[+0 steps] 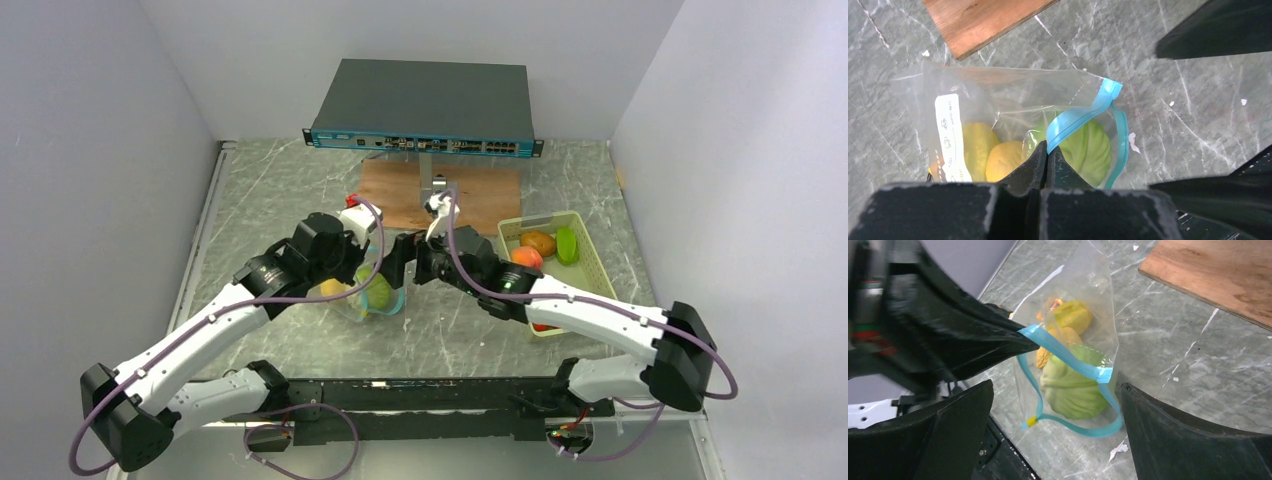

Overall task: Place the food in the zip-top bag and seal the zipper
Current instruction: Place the fake vegetable in the zipper food storage bag, then adjust the zipper food storage bag at the center of the board.

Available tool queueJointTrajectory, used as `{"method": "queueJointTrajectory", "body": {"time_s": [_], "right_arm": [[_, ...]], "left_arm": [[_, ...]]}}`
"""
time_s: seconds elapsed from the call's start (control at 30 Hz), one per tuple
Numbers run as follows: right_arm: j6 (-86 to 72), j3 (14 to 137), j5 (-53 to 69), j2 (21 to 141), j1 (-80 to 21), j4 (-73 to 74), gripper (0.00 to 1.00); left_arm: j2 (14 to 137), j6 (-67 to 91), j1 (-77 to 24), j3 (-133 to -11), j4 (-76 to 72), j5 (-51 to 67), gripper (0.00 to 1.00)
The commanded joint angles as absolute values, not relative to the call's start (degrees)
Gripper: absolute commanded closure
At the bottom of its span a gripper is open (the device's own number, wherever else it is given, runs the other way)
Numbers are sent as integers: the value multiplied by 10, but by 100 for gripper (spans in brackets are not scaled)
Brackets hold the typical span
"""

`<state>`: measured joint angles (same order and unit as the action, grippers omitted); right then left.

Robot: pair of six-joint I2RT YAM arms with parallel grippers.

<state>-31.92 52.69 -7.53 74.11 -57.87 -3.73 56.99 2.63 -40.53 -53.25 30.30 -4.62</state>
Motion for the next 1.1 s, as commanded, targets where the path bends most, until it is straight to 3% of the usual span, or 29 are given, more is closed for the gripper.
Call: {"method": "queueJointTrajectory", "body": {"time_s": [0.0, 0.27, 0.47, 0.6, 0.9, 1.07], "right_arm": [[-312, 506, -82, 682, -580, -5, 2], [-291, 501, -152, 585, -579, 71, 5], [-308, 489, -305, 532, -574, 151, 4], [-383, 470, -362, 510, -512, 230, 1], [-424, 428, -174, 500, -204, 294, 3], [-290, 401, 157, 509, -211, 144, 10]], "left_arm": [[588, 34, -408, -557, 312, -81, 100], [590, 34, -407, -562, 318, -79, 100], [579, 33, -407, -556, 310, -77, 100], [576, 33, -408, -558, 314, -76, 100], [565, 33, -407, -555, 307, -72, 100], [564, 35, -407, -562, 317, -61, 100]]}}
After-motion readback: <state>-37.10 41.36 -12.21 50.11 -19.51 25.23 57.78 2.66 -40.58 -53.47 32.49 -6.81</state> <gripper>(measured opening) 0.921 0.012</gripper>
